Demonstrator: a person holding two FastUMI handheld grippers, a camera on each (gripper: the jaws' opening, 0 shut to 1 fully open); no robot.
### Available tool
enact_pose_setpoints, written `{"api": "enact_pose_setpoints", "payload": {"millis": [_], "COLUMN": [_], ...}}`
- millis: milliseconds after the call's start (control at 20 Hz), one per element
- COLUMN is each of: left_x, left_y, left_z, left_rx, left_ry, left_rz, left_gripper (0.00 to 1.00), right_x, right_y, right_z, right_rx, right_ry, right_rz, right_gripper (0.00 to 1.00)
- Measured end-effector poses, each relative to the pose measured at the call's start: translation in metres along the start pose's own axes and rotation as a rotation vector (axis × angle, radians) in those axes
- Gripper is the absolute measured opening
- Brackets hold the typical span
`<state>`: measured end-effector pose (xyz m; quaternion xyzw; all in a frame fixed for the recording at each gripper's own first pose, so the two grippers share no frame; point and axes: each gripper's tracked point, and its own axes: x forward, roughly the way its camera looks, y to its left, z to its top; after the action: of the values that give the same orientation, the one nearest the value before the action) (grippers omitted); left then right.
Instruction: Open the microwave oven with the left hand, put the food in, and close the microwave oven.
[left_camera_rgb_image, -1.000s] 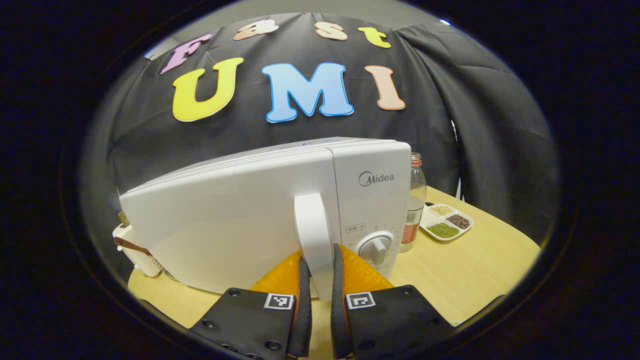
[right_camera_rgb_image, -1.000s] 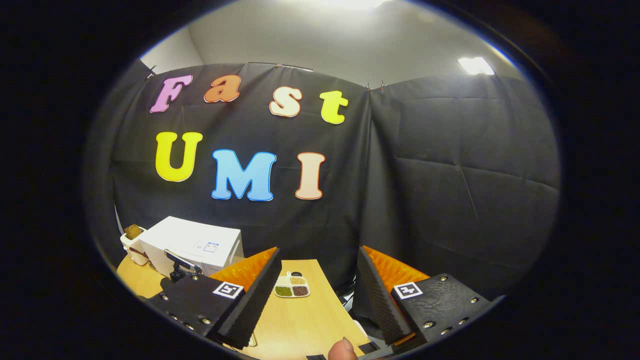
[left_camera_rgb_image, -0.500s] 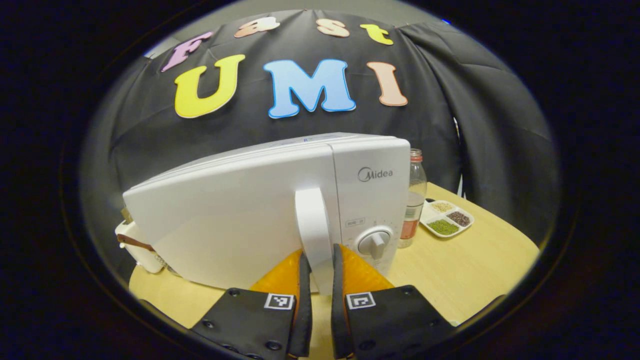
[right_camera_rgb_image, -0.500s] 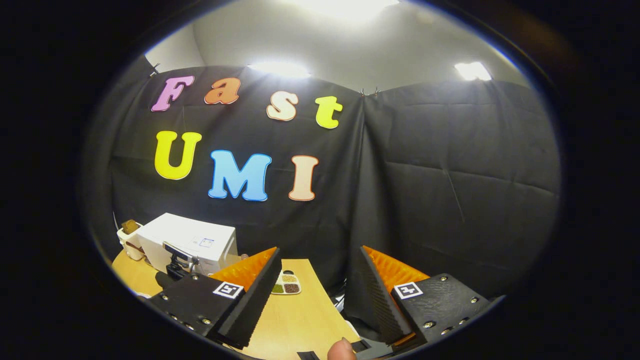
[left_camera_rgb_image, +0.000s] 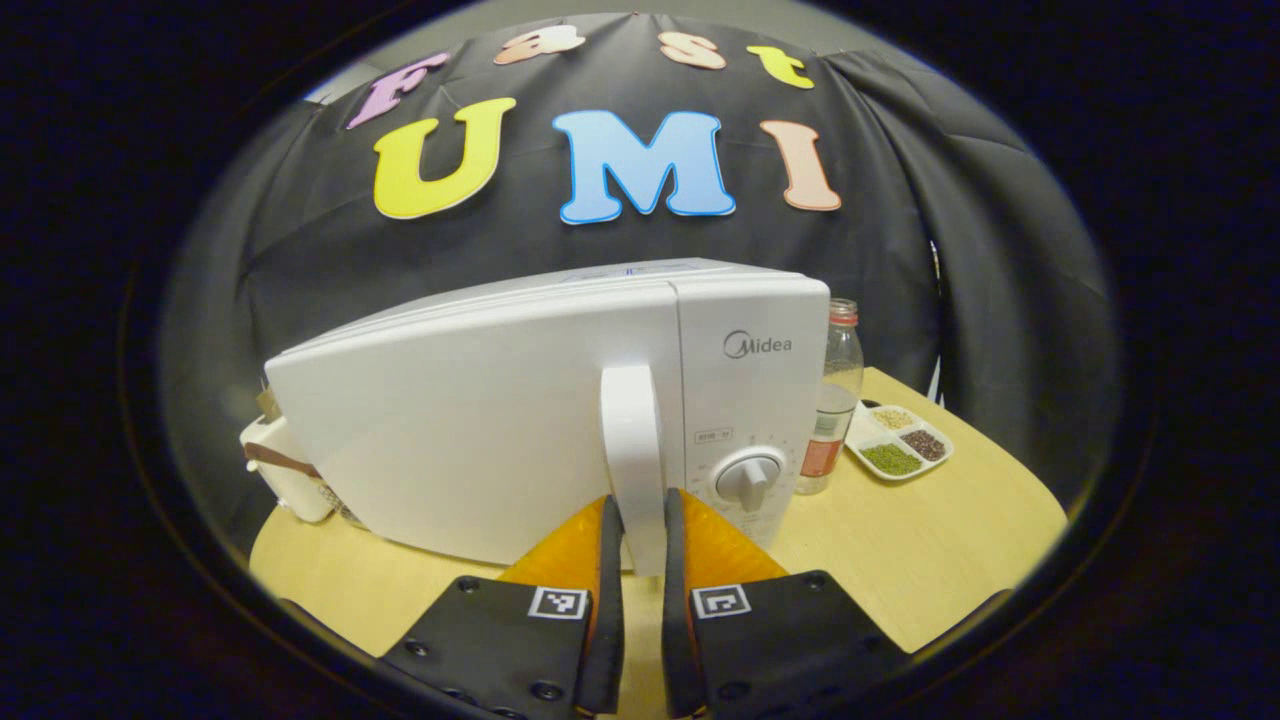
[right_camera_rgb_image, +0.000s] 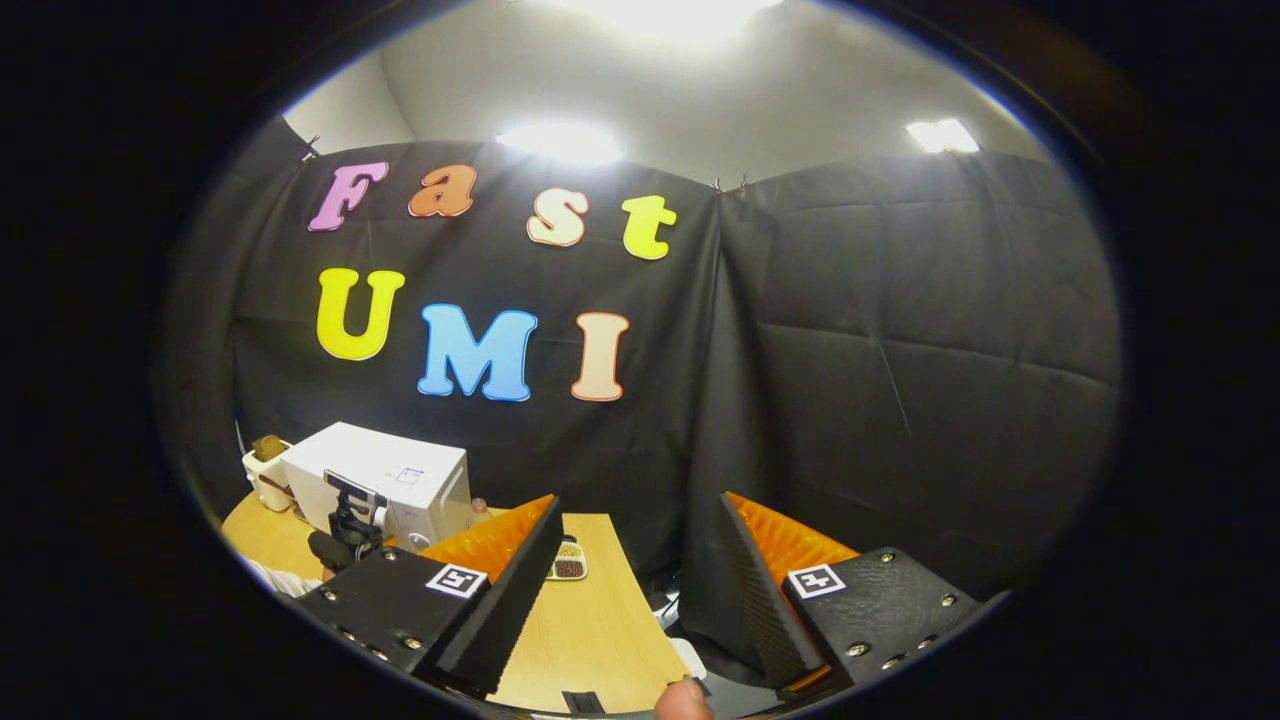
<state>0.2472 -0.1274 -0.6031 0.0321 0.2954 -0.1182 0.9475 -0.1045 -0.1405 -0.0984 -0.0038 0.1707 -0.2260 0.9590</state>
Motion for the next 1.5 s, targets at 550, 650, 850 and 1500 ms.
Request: {"api": "enact_pose_setpoints", "payload": {"millis": [550, 650, 850, 1500], "left_x": [-0.087, -0.059, -0.007, 0.026], "left_y": [0.003, -0.003, -0.01, 0.0], "left_z": [-0.07, -0.048, -0.043, -0.011], "left_rx": [0.096, 0.067, 0.039, -0.089], "left_ry": [0.046, 0.007, 0.019, -0.061], "left_rz": [-0.002, -0.043, -0.084, -0.046], "left_gripper": [0.09, 0.24, 0.41, 0.17], "right_x": [0.001, 0.011, 0.033, 0.055], "right_y": [0.018, 0.03, 0.065, 0.114], "right_z": [-0.027, -0.024, -0.011, -0.017], "right_rx": [0.038, 0.002, -0.025, -0.094], "right_ry": [0.035, 0.042, 0.055, 0.121], "right_rz": [0.084, 0.068, 0.041, 0.01], "right_gripper": [0.94, 0.94, 0.94, 0.94]}}
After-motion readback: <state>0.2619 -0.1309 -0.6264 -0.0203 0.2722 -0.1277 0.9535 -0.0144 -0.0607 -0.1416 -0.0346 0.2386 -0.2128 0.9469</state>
